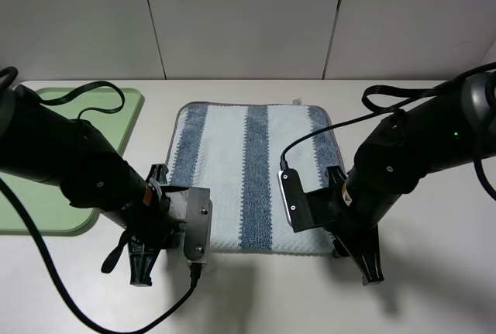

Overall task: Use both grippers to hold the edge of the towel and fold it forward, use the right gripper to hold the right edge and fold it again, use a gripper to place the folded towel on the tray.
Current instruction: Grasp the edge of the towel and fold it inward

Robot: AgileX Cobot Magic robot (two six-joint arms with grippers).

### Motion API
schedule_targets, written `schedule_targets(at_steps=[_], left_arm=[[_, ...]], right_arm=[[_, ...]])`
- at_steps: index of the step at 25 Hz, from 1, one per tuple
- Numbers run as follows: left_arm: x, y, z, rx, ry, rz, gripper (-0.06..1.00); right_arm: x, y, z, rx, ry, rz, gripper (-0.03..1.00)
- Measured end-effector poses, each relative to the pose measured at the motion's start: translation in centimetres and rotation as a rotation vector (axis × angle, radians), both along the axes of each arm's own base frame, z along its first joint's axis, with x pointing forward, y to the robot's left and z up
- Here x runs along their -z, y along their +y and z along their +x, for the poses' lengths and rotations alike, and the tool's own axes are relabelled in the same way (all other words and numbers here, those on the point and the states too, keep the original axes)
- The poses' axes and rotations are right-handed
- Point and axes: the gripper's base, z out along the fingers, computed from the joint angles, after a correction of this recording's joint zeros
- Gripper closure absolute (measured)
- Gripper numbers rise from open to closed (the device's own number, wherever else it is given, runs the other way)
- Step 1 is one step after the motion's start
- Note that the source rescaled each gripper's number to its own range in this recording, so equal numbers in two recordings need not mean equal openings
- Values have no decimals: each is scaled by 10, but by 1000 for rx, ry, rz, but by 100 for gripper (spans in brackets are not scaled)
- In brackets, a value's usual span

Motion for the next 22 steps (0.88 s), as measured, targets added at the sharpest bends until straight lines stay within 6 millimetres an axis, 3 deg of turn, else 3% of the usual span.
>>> schedule_targets(at_steps=[4,10,22], left_arm=[[1,0,0,5,-4,-1,92],[1,0,0,6,-4,-1,94],[-2,1,0,13,-2,9,94]], right_arm=[[0,1,1,-7,-13,10,72],[1,2,3,-17,-28,18,96],[-2,2,2,-18,-31,19,97]])
